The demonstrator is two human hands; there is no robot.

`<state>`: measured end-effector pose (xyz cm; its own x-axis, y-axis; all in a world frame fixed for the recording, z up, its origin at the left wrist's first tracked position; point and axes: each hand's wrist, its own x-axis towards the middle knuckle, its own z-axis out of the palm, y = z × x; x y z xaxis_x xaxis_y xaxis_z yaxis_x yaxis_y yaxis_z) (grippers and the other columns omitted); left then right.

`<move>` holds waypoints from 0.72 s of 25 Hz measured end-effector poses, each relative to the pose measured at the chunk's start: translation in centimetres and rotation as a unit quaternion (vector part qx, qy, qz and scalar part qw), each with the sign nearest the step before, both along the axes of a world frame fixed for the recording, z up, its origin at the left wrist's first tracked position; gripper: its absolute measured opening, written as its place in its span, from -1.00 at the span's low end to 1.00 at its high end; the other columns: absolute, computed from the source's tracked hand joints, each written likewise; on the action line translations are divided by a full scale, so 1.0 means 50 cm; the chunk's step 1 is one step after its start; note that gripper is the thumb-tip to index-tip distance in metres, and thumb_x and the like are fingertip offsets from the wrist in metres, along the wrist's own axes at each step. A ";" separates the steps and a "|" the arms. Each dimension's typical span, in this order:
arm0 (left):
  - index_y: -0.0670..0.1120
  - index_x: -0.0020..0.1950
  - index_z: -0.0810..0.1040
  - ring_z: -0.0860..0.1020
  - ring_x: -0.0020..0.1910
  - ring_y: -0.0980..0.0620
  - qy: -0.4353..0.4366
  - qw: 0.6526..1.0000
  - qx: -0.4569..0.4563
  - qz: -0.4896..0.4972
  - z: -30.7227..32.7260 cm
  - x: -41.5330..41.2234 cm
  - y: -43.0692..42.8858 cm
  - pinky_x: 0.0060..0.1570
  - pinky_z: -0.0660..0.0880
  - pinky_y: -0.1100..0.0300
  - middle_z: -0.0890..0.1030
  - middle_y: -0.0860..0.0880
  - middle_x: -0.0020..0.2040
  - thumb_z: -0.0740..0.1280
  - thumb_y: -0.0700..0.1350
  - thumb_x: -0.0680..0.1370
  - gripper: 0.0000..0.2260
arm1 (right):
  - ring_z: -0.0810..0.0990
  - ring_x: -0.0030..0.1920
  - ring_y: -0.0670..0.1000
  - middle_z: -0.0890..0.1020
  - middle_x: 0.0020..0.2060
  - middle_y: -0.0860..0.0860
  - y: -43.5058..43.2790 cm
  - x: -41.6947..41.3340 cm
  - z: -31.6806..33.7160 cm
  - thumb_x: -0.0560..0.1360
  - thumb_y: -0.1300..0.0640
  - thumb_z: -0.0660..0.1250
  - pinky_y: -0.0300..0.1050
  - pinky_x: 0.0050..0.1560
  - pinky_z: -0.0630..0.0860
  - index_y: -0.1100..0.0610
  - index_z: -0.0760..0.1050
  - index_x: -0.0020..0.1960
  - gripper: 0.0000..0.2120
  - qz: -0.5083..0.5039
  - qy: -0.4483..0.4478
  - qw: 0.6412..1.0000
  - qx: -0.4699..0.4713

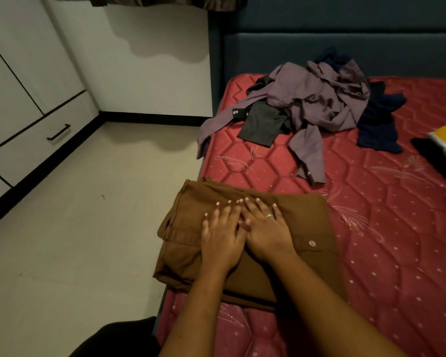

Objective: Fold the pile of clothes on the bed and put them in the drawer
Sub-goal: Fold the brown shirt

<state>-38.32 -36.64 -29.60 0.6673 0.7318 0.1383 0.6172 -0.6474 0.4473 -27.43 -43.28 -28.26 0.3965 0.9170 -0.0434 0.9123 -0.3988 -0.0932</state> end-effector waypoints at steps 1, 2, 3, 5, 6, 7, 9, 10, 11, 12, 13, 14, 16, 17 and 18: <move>0.07 0.52 0.21 0.07 0.54 -0.03 0.016 1.000 0.000 -0.002 0.000 0.000 0.003 0.48 0.00 -0.12 0.18 0.02 0.55 0.01 0.18 0.62 -0.52 | -0.01 0.54 -0.06 0.06 0.55 -0.12 -0.006 0.012 -0.004 0.50 -0.21 -0.32 0.07 0.50 -0.15 -0.09 -0.02 0.57 -0.34 -0.032 0.019 0.999 0.013; 0.10 0.52 0.19 0.02 0.54 -0.04 0.050 0.999 0.003 0.003 0.002 -0.002 0.006 0.47 -0.03 -0.14 0.14 0.02 0.56 -0.07 0.27 0.59 -0.46 | 0.00 0.54 -0.06 0.08 0.55 -0.12 -0.012 0.025 -0.002 0.53 -0.23 -0.29 0.08 0.50 -0.13 -0.10 0.00 0.56 -0.37 -0.059 0.024 0.998 0.026; 0.16 0.53 0.16 -0.02 0.55 -0.04 0.083 0.997 0.011 0.002 0.007 -0.004 0.006 0.47 -0.07 -0.14 0.10 0.03 0.57 -0.14 0.35 0.52 -0.38 | 0.00 0.54 -0.06 0.08 0.55 -0.12 -0.020 0.042 0.001 0.57 -0.24 -0.23 0.09 0.51 -0.13 -0.10 0.01 0.56 -0.41 -0.085 0.031 0.995 0.034; 0.23 0.54 0.08 -0.09 0.55 -0.04 0.131 0.991 0.010 0.022 0.012 -0.011 0.018 0.45 -0.14 -0.16 0.03 0.05 0.58 -0.17 0.47 0.44 -0.30 | -0.03 0.55 -0.04 0.06 0.55 -0.12 -0.049 0.079 0.001 0.61 -0.23 -0.13 0.09 0.51 -0.16 -0.10 0.00 0.56 -0.44 -0.139 0.052 0.989 0.022; 0.25 0.54 0.05 -0.11 0.56 -0.04 0.138 0.990 0.000 0.039 0.014 -0.016 0.029 0.44 -0.15 -0.19 0.01 0.05 0.58 -0.11 0.49 0.45 -0.30 | -0.05 0.55 -0.03 0.05 0.56 -0.11 -0.062 0.093 0.001 0.61 -0.24 -0.12 0.08 0.51 -0.17 -0.10 -0.01 0.57 -0.43 -0.161 0.063 0.985 0.013; 0.25 0.54 0.03 -0.11 0.56 -0.05 0.139 0.989 -0.013 0.055 0.014 -0.023 0.043 0.44 -0.14 -0.21 0.00 0.05 0.59 -0.06 0.48 0.46 -0.31 | -0.07 0.55 -0.02 0.02 0.56 -0.11 -0.070 0.106 0.001 0.60 -0.26 -0.14 0.09 0.52 -0.18 -0.10 -0.03 0.57 -0.42 -0.173 0.077 0.982 -0.002; 0.24 0.54 0.01 -0.06 0.55 -0.06 0.134 0.988 -0.023 0.078 0.020 -0.043 0.072 0.45 -0.10 -0.20 0.01 0.03 0.59 -0.02 0.46 0.47 -0.31 | -0.14 0.55 -0.01 -0.04 0.56 -0.12 -0.070 0.123 0.009 0.59 -0.29 -0.17 0.11 0.51 -0.23 -0.12 -0.08 0.57 -0.41 -0.184 0.130 0.974 -0.030; 0.22 0.55 0.00 -0.02 0.55 -0.07 0.132 0.987 -0.027 0.081 0.021 -0.053 0.082 0.45 -0.07 -0.18 0.02 0.01 0.59 -0.02 0.45 0.48 -0.32 | -0.17 0.55 -0.02 -0.07 0.56 -0.13 -0.070 0.130 0.011 0.58 -0.30 -0.18 0.14 0.49 -0.26 -0.14 -0.11 0.57 -0.41 -0.191 0.145 0.970 -0.039; 0.19 0.56 0.00 0.01 0.55 -0.08 0.127 0.988 -0.031 0.078 0.019 -0.061 0.090 0.46 -0.05 -0.15 0.03 0.00 0.59 -0.01 0.42 0.50 -0.33 | -0.19 0.55 -0.02 -0.10 0.56 -0.15 -0.075 0.138 0.011 0.58 -0.32 -0.19 0.18 0.47 -0.28 -0.16 -0.12 0.56 -0.40 -0.200 0.146 0.968 -0.042; 0.16 0.57 0.00 0.03 0.55 -0.08 0.124 0.989 -0.030 0.075 0.016 -0.066 0.094 0.46 -0.02 -0.13 0.03 -0.01 0.59 -0.01 0.37 0.54 -0.35 | -0.21 0.55 -0.02 -0.12 0.55 -0.17 -0.088 0.149 0.012 0.57 -0.34 -0.19 0.22 0.45 -0.29 -0.18 -0.13 0.55 -0.40 -0.219 0.143 0.964 -0.041; 0.12 0.57 0.02 0.03 0.55 -0.09 0.124 0.989 -0.018 0.075 0.016 -0.069 0.093 0.47 0.00 -0.11 0.05 -0.03 0.58 -0.02 0.32 0.58 -0.40 | -0.22 0.55 -0.01 -0.14 0.55 -0.18 -0.106 0.163 0.011 0.56 -0.36 -0.19 0.27 0.44 -0.28 -0.20 -0.14 0.55 -0.40 -0.242 0.143 0.959 -0.040; 0.08 0.57 0.05 0.03 0.55 -0.10 0.122 0.989 0.003 0.084 0.016 -0.068 0.090 0.47 0.02 -0.10 0.07 -0.05 0.58 -0.05 0.24 0.62 -0.45 | -0.22 0.55 0.01 -0.15 0.55 -0.17 -0.128 0.182 0.009 0.55 -0.37 -0.19 0.31 0.45 -0.26 -0.21 -0.16 0.54 -0.40 -0.266 0.147 0.952 -0.046; -0.02 0.55 0.15 0.03 0.55 -0.11 0.109 0.987 0.062 0.103 0.026 -0.046 0.069 0.48 0.01 -0.09 0.14 -0.09 0.56 -0.02 0.02 0.65 -0.54 | -0.21 0.55 0.04 -0.14 0.55 -0.15 -0.170 0.215 0.013 0.55 -0.36 -0.21 0.35 0.44 -0.24 -0.20 -0.17 0.54 -0.39 -0.308 0.159 0.935 -0.073; -0.06 0.54 0.21 0.04 0.55 -0.11 0.089 0.988 0.078 0.094 0.035 -0.024 0.048 0.48 -0.01 -0.08 0.17 -0.09 0.55 0.05 -0.08 0.63 -0.55 | -0.20 0.55 0.05 -0.13 0.56 -0.13 -0.181 0.225 0.024 0.56 -0.34 -0.22 0.36 0.44 -0.22 -0.18 -0.17 0.55 -0.39 -0.327 0.158 0.929 -0.068; -0.08 0.52 0.26 0.06 0.54 -0.11 0.062 0.992 0.082 0.070 0.045 0.004 0.020 0.48 0.00 -0.08 0.20 -0.09 0.54 0.10 -0.14 0.60 -0.55 | -0.19 0.55 0.06 -0.11 0.56 -0.11 -0.180 0.223 0.036 0.58 -0.32 -0.21 0.36 0.44 -0.19 -0.14 -0.16 0.56 -0.40 -0.344 0.147 0.927 -0.041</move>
